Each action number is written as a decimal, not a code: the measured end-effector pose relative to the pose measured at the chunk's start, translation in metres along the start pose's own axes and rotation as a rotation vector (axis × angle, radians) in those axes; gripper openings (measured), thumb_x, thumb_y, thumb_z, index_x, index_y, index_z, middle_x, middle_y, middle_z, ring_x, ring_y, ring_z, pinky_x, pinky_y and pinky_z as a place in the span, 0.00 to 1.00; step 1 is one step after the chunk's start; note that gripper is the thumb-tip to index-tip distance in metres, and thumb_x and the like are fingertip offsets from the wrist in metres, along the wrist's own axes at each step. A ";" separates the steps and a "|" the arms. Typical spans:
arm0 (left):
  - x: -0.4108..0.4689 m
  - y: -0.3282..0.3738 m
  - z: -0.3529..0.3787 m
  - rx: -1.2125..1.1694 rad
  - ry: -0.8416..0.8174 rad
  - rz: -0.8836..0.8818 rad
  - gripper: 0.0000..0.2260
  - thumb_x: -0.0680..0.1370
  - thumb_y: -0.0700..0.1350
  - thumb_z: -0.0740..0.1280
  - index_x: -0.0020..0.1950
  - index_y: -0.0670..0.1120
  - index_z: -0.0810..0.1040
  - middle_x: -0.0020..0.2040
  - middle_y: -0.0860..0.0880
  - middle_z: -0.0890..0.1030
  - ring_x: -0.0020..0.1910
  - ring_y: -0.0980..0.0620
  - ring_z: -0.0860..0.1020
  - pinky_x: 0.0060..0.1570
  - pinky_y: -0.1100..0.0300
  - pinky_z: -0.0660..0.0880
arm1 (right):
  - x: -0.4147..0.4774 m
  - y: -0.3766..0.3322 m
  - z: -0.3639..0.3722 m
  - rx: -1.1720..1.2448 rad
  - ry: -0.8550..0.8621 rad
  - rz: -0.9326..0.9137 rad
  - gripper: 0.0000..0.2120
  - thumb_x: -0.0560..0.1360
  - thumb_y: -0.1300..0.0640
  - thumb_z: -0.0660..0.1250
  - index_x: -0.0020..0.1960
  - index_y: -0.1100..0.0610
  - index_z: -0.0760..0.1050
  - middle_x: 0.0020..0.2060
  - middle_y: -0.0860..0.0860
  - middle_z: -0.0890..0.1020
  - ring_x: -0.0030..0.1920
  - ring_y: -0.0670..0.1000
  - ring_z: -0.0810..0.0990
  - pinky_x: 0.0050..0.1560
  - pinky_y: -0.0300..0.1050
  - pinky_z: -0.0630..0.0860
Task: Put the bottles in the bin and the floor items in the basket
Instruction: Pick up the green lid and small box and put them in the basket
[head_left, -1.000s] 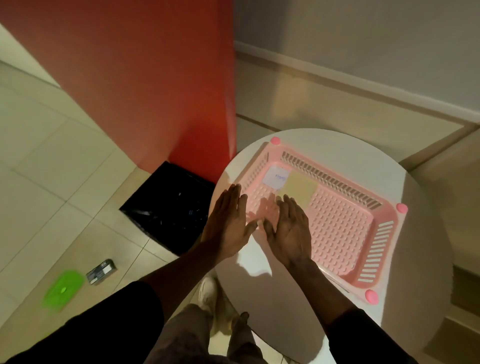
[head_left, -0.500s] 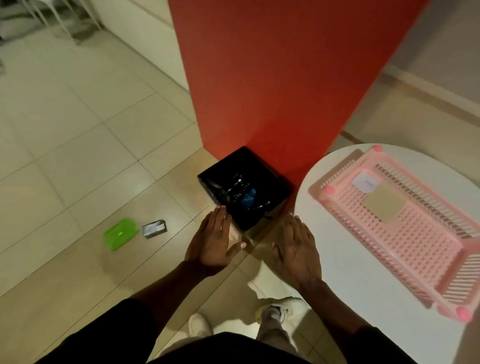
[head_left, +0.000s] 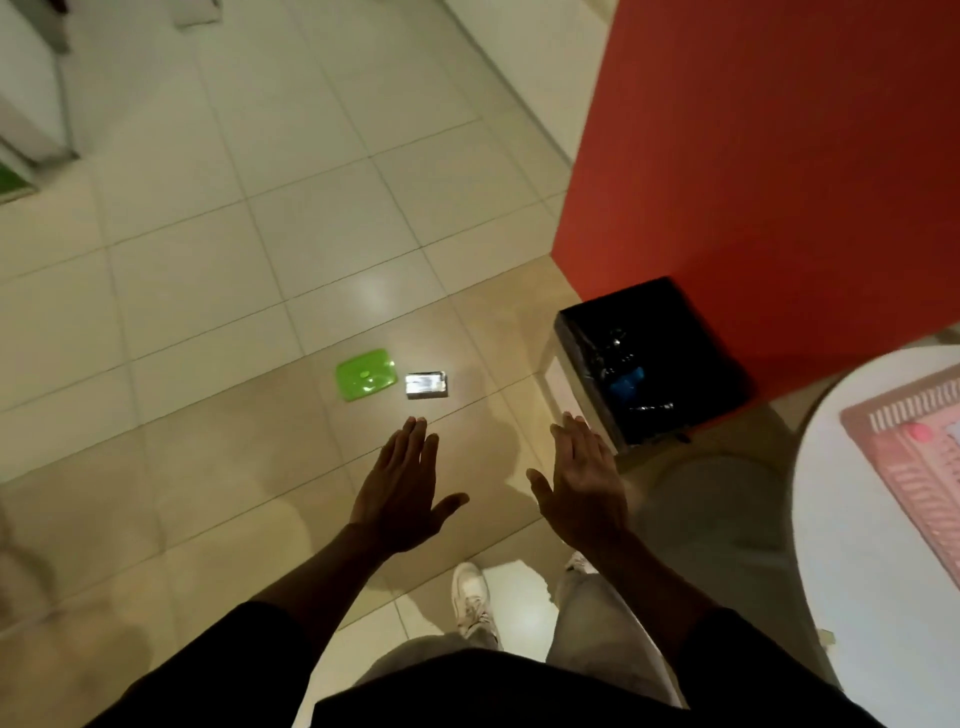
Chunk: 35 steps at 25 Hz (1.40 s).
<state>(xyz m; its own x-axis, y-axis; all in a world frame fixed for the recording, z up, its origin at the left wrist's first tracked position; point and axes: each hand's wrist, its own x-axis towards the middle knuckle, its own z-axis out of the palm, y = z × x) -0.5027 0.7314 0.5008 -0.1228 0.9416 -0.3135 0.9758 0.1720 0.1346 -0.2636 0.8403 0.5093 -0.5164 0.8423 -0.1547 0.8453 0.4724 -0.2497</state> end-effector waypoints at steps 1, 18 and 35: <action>-0.003 -0.012 -0.001 -0.004 -0.004 -0.023 0.46 0.80 0.74 0.52 0.81 0.36 0.62 0.83 0.35 0.57 0.83 0.38 0.54 0.81 0.44 0.55 | 0.009 -0.011 0.004 0.011 -0.013 -0.004 0.32 0.78 0.42 0.68 0.71 0.65 0.72 0.73 0.65 0.73 0.73 0.64 0.72 0.73 0.60 0.71; 0.135 -0.210 -0.048 0.056 -0.133 -0.068 0.43 0.75 0.66 0.67 0.78 0.37 0.65 0.80 0.34 0.62 0.81 0.35 0.60 0.79 0.42 0.61 | 0.243 -0.104 0.065 -0.009 -0.197 -0.008 0.35 0.74 0.42 0.75 0.71 0.64 0.72 0.70 0.64 0.76 0.72 0.65 0.74 0.73 0.59 0.70; 0.335 -0.425 0.046 0.096 -0.471 0.224 0.41 0.78 0.62 0.66 0.81 0.39 0.57 0.83 0.35 0.55 0.83 0.37 0.53 0.81 0.45 0.52 | 0.427 -0.192 0.219 0.081 -0.267 0.383 0.36 0.77 0.44 0.69 0.77 0.62 0.62 0.76 0.61 0.69 0.78 0.61 0.63 0.79 0.55 0.58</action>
<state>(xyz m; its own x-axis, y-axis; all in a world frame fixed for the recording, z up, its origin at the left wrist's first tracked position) -0.9504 0.9607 0.2954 0.1640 0.7163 -0.6783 0.9836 -0.0668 0.1673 -0.6767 1.0526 0.2822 -0.1956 0.8508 -0.4876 0.9738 0.1099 -0.1990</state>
